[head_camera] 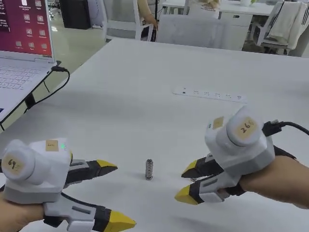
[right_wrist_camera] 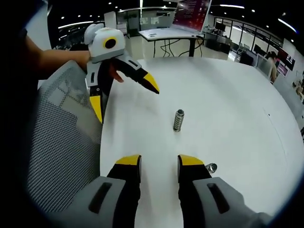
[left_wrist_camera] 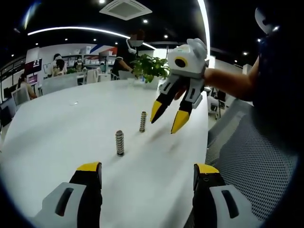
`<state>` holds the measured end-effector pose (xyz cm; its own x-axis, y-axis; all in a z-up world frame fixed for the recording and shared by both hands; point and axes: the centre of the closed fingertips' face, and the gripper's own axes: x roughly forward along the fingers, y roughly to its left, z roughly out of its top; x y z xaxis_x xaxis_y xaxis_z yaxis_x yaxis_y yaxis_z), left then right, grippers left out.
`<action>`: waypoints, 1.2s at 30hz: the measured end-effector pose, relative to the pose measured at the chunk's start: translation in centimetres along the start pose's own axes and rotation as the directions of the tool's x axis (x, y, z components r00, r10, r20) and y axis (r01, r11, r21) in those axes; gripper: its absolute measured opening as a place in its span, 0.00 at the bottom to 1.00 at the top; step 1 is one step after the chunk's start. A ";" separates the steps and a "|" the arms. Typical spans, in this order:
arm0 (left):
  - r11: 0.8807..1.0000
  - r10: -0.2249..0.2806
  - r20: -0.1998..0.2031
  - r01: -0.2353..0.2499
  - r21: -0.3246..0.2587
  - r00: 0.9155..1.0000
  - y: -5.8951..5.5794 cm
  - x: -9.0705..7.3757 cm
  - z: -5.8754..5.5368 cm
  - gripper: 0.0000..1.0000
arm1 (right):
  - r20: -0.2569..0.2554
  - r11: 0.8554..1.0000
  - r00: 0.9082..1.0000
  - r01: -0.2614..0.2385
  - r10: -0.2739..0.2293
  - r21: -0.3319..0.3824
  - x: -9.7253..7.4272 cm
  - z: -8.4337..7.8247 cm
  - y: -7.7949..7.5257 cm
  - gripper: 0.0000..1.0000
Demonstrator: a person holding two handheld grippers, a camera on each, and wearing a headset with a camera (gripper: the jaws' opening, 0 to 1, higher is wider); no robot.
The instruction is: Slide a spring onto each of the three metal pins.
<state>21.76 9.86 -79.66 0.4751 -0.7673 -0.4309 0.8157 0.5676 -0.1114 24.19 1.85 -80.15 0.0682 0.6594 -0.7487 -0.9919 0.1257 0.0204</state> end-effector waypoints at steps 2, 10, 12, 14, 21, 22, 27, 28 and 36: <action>1.000 0.000 0.001 0.000 -0.001 1.000 0.0 0.0 0.0 0.75 | 0.013 1.000 1.000 -0.002 0.002 0.013 -0.2 -0.2 0.2 0.30; 1.000 -0.004 0.006 0.004 -0.001 1.000 -0.1 0.0 0.1 0.76 | 0.031 0.999 0.999 0.007 -0.009 0.047 -1.1 -1.6 0.8 0.32; 1.000 -0.005 0.006 0.005 -0.001 1.000 0.0 0.0 0.0 0.76 | 0.034 0.998 0.999 0.013 -0.015 0.055 -1.3 -2.0 0.8 0.32; 1.000 -0.006 0.005 0.006 -0.001 1.000 -0.1 0.1 0.0 0.76 | 0.037 0.998 0.999 0.017 -0.020 0.064 -1.6 -2.3 0.8 0.33; 1.000 -0.008 0.005 0.008 -0.003 1.000 0.0 0.0 0.0 0.77 | 0.050 0.994 0.997 0.045 -0.050 0.097 -2.7 -3.3 0.5 0.35; 1.000 -0.008 0.005 0.008 -0.003 1.000 0.0 0.1 0.0 0.77 | 0.051 0.994 0.997 0.049 -0.054 0.100 -2.8 -3.4 0.4 0.35; 1.000 -0.010 0.004 0.010 -0.004 1.000 -0.1 0.1 0.0 0.77 | 0.065 0.989 0.995 0.070 -0.079 0.133 -3.6 -4.2 0.2 0.36; 1.000 -0.009 0.005 0.009 -0.004 1.000 -0.1 0.1 0.0 0.78 | 0.069 0.987 0.994 0.076 -0.086 0.142 -3.8 -4.4 0.2 0.36; 1.000 -0.011 0.000 0.011 -0.007 1.000 -0.3 0.2 0.0 0.78 | 0.084 0.973 0.988 0.112 -0.131 0.201 -5.3 -5.8 -0.5 0.38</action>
<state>21.65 9.54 -79.70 0.4658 -0.7738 -0.4292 0.8186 0.5610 -0.1230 23.72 -6.03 -80.07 0.2064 0.6968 -0.6870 -0.9361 0.3450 0.0686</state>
